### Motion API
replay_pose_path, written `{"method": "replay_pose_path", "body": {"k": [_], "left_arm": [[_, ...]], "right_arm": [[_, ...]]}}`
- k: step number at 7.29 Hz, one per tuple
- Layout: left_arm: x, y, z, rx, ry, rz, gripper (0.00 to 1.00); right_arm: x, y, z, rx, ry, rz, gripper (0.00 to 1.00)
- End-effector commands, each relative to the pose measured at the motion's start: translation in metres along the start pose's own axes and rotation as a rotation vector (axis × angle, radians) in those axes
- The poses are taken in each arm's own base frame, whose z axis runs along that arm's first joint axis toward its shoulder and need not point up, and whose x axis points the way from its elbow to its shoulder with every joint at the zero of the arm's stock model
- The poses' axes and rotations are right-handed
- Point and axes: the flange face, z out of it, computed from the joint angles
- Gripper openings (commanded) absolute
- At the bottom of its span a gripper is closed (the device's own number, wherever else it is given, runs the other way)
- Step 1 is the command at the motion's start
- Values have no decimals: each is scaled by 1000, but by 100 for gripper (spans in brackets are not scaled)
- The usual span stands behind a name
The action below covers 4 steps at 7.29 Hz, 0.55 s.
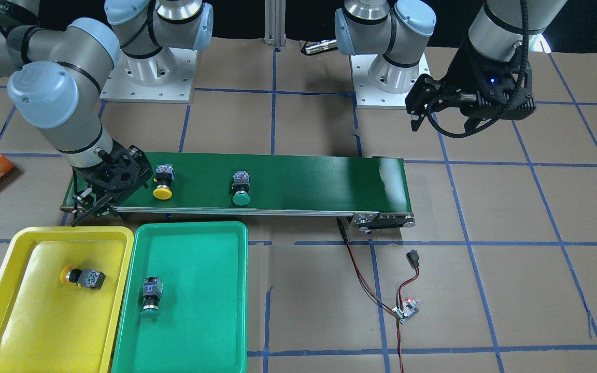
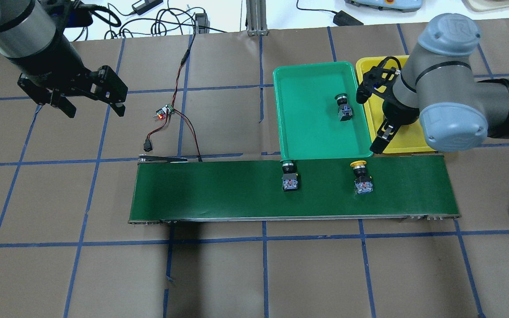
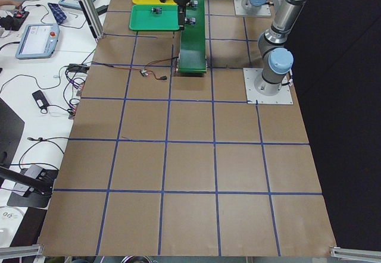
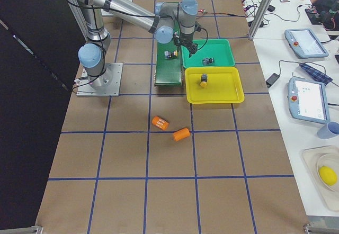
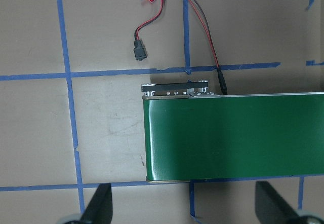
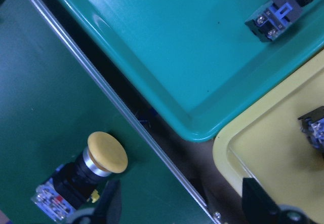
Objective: Sort buttons by color to trays
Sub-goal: 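Move the right gripper back to the belt and grasp the second yellow button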
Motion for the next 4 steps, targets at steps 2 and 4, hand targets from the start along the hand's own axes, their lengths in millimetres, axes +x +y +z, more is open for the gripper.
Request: {"method": "replay_pose_path", "body": {"k": [2, 4], "left_arm": [[0, 0, 0, -1, 0, 0, 100], [0, 0, -1, 2, 0, 0, 100]], "right_arm": [[-9, 2, 3, 0, 5, 259, 100], [-11, 6, -2, 2, 10, 378, 100]]}}
